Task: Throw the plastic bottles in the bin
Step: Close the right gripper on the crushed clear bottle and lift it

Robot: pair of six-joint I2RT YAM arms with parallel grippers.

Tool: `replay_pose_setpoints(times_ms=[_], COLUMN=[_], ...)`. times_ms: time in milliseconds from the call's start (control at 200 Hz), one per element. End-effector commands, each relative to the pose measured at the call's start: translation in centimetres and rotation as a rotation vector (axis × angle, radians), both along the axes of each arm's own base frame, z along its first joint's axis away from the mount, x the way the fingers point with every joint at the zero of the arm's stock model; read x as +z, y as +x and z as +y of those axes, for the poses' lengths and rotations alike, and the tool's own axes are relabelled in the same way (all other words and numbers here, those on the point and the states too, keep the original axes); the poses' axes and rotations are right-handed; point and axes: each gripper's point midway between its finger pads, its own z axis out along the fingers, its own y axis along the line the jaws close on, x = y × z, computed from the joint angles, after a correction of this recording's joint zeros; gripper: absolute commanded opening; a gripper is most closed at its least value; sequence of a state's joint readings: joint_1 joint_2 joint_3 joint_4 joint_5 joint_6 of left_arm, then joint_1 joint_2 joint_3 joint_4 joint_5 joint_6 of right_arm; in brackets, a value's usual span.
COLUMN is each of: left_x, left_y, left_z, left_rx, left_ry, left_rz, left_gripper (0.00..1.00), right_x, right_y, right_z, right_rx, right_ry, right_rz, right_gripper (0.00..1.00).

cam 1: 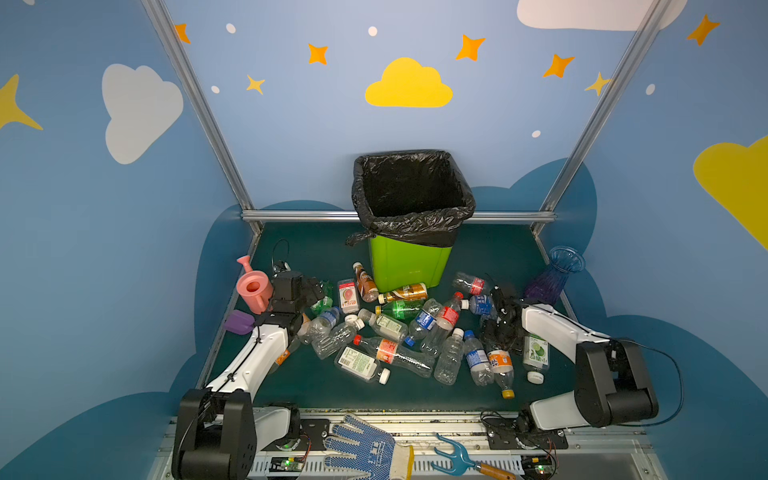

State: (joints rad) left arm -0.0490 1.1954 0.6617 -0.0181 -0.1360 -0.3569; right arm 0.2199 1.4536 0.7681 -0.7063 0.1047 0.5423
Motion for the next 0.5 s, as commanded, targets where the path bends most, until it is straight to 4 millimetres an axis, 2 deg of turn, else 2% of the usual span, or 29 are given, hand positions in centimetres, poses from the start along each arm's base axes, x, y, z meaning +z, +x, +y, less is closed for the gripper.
replay_pose_setpoints(times_ms=[0, 145, 300, 400, 491], left_x=[0.0, 0.3, 0.1, 0.1, 0.1], left_y=[-0.1, 0.0, -0.2, -0.3, -0.5], left_z=[-0.1, 0.3, 0.8, 0.9, 1.2], left_rx=[0.004, 0.024, 0.069, 0.078, 0.097], left_ry=[-0.003, 0.005, -0.003, -0.005, -0.005], left_rz=[0.016, 0.014, 0.018, 0.020, 0.024], left_gripper=[1.00, 1.00, 1.00, 1.00, 1.00], right_x=[-0.2, 0.7, 3.4, 6.5, 10.7], right_y=[0.1, 0.8, 2.3, 3.8, 5.7], right_z=[0.1, 0.2, 0.2, -0.2, -0.9], right_rx=[0.010, 0.031, 0.060, 0.076, 0.069], right_ry=[-0.004, -0.011, -0.019, -0.043, -0.079], right_rz=[0.006, -0.017, -0.094, -0.187, -0.310], right_gripper=[0.71, 0.62, 0.56, 0.57, 0.56])
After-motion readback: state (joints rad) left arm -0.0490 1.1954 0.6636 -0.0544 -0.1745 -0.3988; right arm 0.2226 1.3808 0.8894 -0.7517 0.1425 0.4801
